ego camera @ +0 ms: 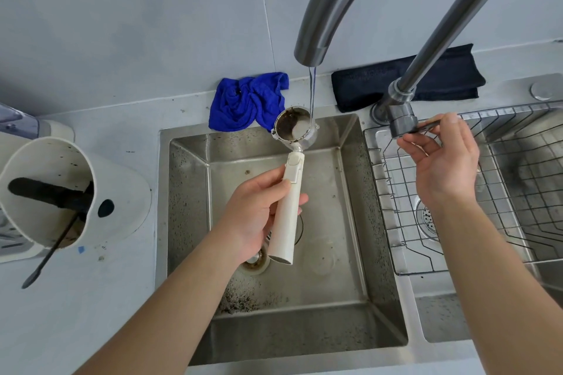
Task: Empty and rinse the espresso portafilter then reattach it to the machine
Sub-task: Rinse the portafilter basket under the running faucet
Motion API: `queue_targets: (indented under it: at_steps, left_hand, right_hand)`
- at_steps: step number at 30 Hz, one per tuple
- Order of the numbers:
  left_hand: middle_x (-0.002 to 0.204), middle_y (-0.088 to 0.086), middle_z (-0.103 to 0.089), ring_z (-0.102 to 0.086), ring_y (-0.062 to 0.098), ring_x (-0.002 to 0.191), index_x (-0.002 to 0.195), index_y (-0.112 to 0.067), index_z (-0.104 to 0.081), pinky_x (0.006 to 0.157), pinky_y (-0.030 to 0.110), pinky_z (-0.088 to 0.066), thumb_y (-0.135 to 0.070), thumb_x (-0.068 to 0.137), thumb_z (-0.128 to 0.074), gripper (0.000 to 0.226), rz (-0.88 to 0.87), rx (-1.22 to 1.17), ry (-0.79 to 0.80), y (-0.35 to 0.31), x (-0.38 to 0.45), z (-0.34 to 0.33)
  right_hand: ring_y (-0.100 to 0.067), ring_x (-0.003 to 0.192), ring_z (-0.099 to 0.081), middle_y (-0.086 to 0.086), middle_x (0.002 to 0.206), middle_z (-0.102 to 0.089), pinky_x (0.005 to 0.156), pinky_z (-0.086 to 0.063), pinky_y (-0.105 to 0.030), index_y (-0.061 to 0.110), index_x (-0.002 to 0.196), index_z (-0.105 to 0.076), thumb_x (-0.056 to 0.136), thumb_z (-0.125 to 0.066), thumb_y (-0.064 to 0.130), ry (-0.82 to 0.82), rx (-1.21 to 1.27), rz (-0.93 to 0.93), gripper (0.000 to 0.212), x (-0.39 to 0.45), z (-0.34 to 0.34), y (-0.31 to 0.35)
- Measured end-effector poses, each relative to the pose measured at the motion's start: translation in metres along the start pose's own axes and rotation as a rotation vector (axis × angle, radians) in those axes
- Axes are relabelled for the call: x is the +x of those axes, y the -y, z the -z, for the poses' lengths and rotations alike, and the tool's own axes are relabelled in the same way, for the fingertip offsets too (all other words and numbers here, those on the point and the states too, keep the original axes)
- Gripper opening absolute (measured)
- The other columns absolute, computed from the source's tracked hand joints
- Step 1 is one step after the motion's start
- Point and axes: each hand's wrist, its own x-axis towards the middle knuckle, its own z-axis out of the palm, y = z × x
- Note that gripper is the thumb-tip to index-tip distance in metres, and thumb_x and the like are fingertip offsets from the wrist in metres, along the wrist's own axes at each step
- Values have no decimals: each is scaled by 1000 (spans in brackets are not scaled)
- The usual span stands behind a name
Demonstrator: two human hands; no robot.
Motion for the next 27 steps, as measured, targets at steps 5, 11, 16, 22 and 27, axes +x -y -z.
queue_targets:
  at_steps: [5, 11, 16, 22, 27]
  left_hand:
    - [83, 9, -76, -73, 21, 72, 81, -18, -80, 57, 28, -57, -13, 92, -63, 21, 83, -65, -61, -7, 1, -2]
    - [77, 14, -73, -67, 20, 58, 104, -1, -69, 49, 26, -53, -14, 93, -60, 19, 131, 35, -97, -20, 5, -4]
    - [82, 17, -75, -70, 24, 70, 96, -10, -73, 58, 30, -53, -15, 90, -62, 14, 152, 218, -102, -30, 10, -2]
    - [86, 18, -77, -73, 19, 62, 98, -11, -71, 49, 25, -56, -12, 90, -63, 11, 183, 320, -53, -38, 8, -9]
    - [84, 18, -77, -73, 18, 58, 89, -16, -73, 46, 24, -54, -12, 90, -63, 11, 194, 367, -26, -45, 7, -14]
  right_hand:
    - [-22, 69, -65, 1, 75, -67, 79, -59, -38, 29, 65, -67, 86, -64, 37, 4, -14, 5, 23, -1, -1, 1]
    - [-22, 70, -66, 3, 75, -69, 80, -59, -38, 30, 65, -69, 86, -63, 38, 6, -26, 3, 23, -2, -1, 3]
    - [-21, 70, -67, 4, 76, -70, 80, -59, -37, 30, 66, -70, 89, -62, 36, 11, -35, 2, 25, -1, 0, 2]
    - [-18, 70, -67, 6, 75, -70, 81, -59, -38, 31, 67, -70, 90, -62, 39, 19, -47, 7, 25, -1, 1, 2]
    - [-17, 70, -67, 7, 75, -70, 83, -60, -39, 32, 66, -69, 91, -61, 38, 23, -61, 7, 26, -1, 2, 2]
